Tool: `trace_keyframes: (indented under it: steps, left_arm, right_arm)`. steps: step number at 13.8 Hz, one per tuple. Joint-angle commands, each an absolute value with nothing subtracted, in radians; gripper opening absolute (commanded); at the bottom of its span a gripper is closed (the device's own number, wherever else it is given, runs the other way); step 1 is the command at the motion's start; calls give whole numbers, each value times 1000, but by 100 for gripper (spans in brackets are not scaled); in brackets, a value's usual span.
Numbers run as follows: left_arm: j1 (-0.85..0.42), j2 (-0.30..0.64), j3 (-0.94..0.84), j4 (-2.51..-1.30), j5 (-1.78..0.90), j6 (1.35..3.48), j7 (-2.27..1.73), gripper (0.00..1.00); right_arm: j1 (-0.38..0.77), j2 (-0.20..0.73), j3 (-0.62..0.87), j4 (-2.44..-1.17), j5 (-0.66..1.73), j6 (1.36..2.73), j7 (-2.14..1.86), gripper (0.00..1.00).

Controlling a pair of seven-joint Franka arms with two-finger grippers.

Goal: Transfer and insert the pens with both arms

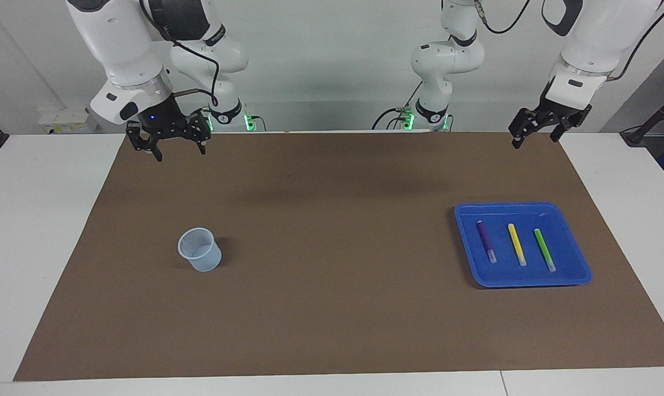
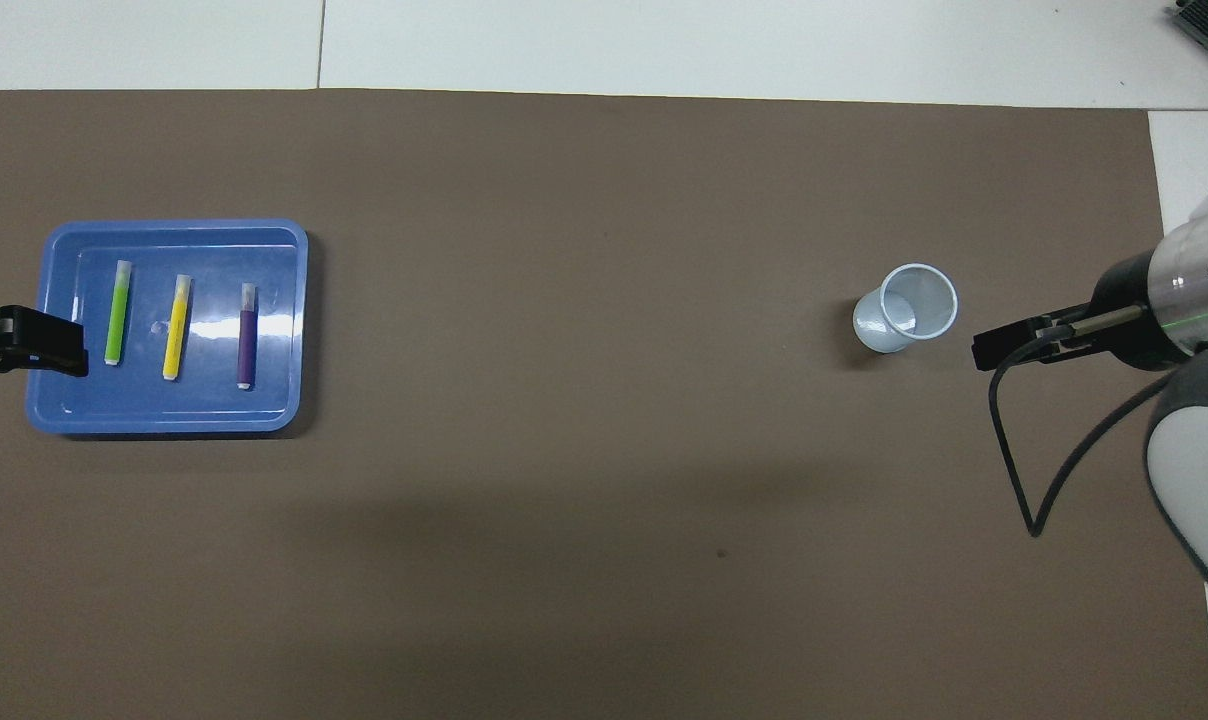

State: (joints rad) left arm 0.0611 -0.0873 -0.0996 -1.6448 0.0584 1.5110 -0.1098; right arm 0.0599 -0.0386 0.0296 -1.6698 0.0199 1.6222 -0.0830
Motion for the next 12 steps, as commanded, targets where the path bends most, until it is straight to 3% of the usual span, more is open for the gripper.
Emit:
trace_keyframes:
  steps: [1, 5, 12]
  left_arm:
    - [66, -118, -95, -1690, 43, 1528, -104, 100]
    - [195, -228, -91, -1940, -47, 1773, -51, 100]
    - [224, -163, -81, -2063, -48, 2031, 107, 100]
  right_arm:
    - [57, -44, 35, -1671, 35, 1626, -71, 100]
    - [63, -48, 40, -1671, 41, 1626, -75, 100]
    - [66, -49, 49, -1671, 49, 1626, -84, 100]
